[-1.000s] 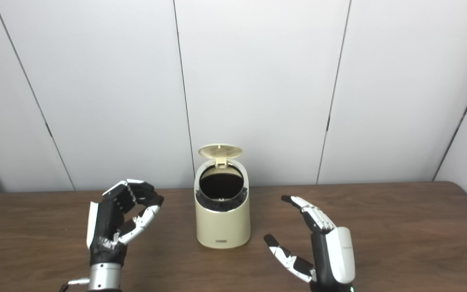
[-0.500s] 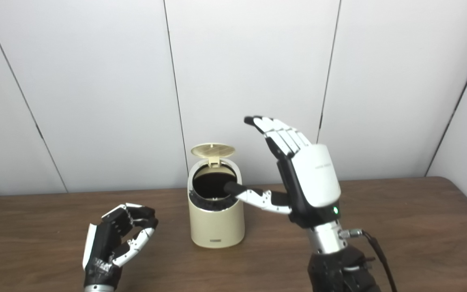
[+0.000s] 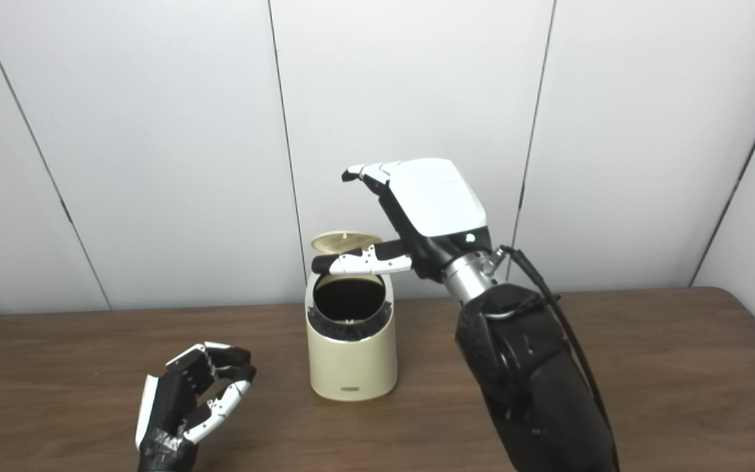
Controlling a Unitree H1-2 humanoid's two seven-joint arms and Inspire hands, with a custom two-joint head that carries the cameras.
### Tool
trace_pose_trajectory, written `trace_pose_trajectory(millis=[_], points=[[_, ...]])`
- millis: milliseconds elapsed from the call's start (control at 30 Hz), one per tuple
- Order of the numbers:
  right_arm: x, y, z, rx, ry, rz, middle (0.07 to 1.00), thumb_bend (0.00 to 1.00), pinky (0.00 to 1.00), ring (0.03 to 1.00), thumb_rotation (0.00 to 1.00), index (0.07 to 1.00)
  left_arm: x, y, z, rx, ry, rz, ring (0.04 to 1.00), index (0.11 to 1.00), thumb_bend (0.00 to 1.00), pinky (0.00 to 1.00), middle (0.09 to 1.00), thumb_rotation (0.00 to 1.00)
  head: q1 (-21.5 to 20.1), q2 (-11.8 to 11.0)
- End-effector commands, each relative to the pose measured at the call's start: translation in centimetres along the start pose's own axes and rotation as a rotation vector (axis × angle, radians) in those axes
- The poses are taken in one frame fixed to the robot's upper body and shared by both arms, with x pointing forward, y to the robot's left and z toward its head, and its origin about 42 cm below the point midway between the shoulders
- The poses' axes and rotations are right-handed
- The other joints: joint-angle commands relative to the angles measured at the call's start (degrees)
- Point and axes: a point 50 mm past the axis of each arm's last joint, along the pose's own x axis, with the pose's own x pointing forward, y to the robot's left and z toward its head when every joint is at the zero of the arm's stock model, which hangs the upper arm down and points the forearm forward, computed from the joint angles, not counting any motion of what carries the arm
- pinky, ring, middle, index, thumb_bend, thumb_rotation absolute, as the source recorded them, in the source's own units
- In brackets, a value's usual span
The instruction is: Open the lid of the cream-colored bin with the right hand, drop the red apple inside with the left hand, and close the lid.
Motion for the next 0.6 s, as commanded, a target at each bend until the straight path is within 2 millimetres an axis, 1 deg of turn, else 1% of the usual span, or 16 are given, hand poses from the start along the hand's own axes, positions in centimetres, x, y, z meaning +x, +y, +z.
trace_pose_trajectory(millis=[0,67,167,267,400,500,567], points=[[1.6,-1.8,0.6,-0.026,-0.012,-0.043,0.814,0.75,0.79,0.821,0.83,0.795,1.2,-0.4,1.1,-0.004,-0.078,0.001,0.585,0.492,0.48,0.54,0.580,0.08,0.04,0.03],[2.3,-1.3,0.6,-0.035,-0.008,-0.014,0.818,0.76,0.81,0.832,0.82,0.794,1.1,-0.5,1.1,0.003,-0.073,0.002,0.585,0.492,0.48,0.53,0.582,0.08,0.17,0.05],[3.0,-0.6,0.7,-0.053,-0.012,0.014,0.803,0.77,0.78,0.815,0.83,0.783,1.1,-0.6,1.1,0.013,-0.070,0.005,0.582,0.492,0.48,0.53,0.580,0.08,0.31,0.09],[3.4,0.2,0.8,-0.061,-0.019,0.032,0.796,0.78,0.78,0.808,0.85,0.776,1.0,-0.8,1.1,0.024,-0.071,0.004,0.580,0.492,0.48,0.52,0.578,0.08,0.55,0.17],[2.8,0.7,1.3,-0.058,-0.023,0.053,0.791,0.76,0.82,0.818,0.87,0.774,1.1,-1.0,1.2,0.036,-0.070,0.001,0.568,0.491,0.48,0.53,0.563,0.08,0.79,0.34],[2.3,0.8,1.6,-0.051,-0.024,0.068,0.793,0.75,0.86,0.833,0.86,0.778,1.2,-1.1,1.2,0.044,-0.070,0.006,0.567,0.492,0.48,0.53,0.562,0.08,1.01,0.22],[2.0,0.9,1.8,-0.056,-0.033,0.069,0.773,0.78,0.84,0.819,0.90,0.766,1.2,-1.1,1.3,0.052,-0.074,0.010,0.565,0.492,0.48,0.54,0.562,0.08,1.00,0.36]])
